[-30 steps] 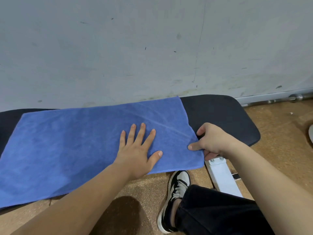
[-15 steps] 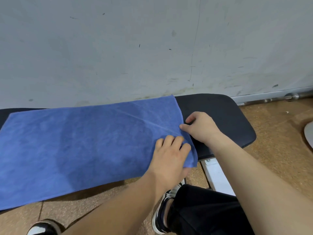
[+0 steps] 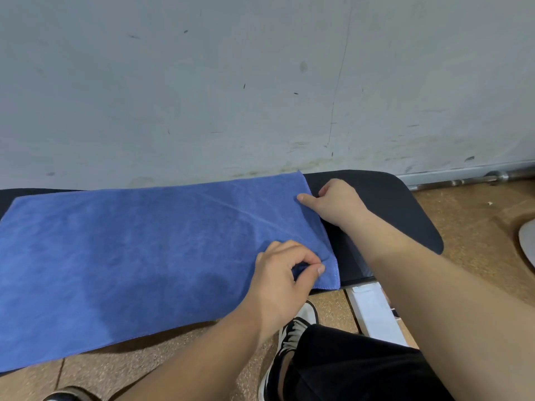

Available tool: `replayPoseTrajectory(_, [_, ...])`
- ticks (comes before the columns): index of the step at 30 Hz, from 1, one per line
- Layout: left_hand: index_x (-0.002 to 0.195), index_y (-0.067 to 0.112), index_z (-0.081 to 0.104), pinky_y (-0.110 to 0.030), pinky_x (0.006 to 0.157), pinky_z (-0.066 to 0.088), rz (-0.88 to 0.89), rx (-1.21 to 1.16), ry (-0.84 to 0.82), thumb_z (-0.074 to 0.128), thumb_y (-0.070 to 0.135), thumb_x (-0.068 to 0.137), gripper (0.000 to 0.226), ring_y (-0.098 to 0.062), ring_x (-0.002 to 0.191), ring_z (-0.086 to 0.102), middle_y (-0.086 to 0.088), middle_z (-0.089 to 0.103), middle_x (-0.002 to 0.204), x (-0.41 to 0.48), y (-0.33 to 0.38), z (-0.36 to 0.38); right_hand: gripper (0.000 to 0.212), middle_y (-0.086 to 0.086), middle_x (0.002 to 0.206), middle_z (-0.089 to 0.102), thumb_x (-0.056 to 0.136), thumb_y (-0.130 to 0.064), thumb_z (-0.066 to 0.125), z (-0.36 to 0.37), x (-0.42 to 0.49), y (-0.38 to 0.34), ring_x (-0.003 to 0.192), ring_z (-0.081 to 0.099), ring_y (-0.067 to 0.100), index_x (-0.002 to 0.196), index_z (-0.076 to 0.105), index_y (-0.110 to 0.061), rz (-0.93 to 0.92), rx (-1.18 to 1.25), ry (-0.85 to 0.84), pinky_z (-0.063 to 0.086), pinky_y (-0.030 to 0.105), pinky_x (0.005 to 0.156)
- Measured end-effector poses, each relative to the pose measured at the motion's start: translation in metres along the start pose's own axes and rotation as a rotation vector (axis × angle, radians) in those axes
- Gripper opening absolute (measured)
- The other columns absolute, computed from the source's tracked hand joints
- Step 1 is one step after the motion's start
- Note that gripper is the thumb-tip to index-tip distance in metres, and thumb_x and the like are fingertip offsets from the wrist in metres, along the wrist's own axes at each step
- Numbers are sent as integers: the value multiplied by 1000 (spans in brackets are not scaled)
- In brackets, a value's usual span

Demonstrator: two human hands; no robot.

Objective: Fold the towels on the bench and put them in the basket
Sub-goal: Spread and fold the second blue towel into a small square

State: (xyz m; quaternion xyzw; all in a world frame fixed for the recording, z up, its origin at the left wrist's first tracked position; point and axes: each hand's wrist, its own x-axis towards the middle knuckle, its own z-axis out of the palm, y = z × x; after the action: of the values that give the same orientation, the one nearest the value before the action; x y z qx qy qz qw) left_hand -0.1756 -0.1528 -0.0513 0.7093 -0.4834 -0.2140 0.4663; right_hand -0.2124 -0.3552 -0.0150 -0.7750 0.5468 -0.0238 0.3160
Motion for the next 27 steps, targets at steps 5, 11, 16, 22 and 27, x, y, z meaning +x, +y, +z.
replayPoseTrajectory(5, [89, 30, 71, -19, 78, 53, -203, -193, -61, 70, 20, 96, 12, -6, 84, 64, 15, 69, 87, 2, 4, -15, 34, 5, 66, 57, 82, -34, 79, 4, 32, -29, 57, 52, 23, 72, 55, -12, 55, 33, -58, 45, 31, 56])
replayPoseTrajectory(11, [106, 42, 62, -28, 76, 57, -212, -244, -87, 63, 13, 99, 30, -15, 80, 66, 8, 65, 93, 9, -2, -27, 17, -1, 78, 57, 83, -3, 61, 11, 40, -31, 67, 51, 16, 82, 55, -18, -110, 276, 57, 42, 27, 56])
replayPoseTrajectory(16, [134, 42, 61, -18, 82, 50, -73, -170, -215, 51, 4, 103, 50, -7, 84, 60, 14, 58, 101, 9, 11, -27, 34, -3, 83, 60, 87, 3, 53, 1, 36, -10, 70, 58, 17, 105, 66, -23, -133, 312, 69, 48, 25, 58])
replayPoseTrajectory(22, [118, 25, 73, -33, 86, 57, -43, -190, -266, 51, -3, 97, 41, -19, 88, 66, 12, 61, 102, 15, 42, -11, 33, 5, 106, 77, 91, 0, 56, -38, 23, 15, 103, 70, 23, 109, 80, -14, -96, 254, 230, 54, 28, 84])
replayPoseTrajectory(27, [104, 27, 76, -35, 79, 60, -115, -327, -305, 67, 32, 96, 13, -15, 77, 71, 14, 72, 82, 15, 80, -11, 19, 19, 103, 76, 90, -12, 62, -80, 18, 25, 105, 70, 37, 94, 79, -5, -110, 199, 387, 60, 42, 83])
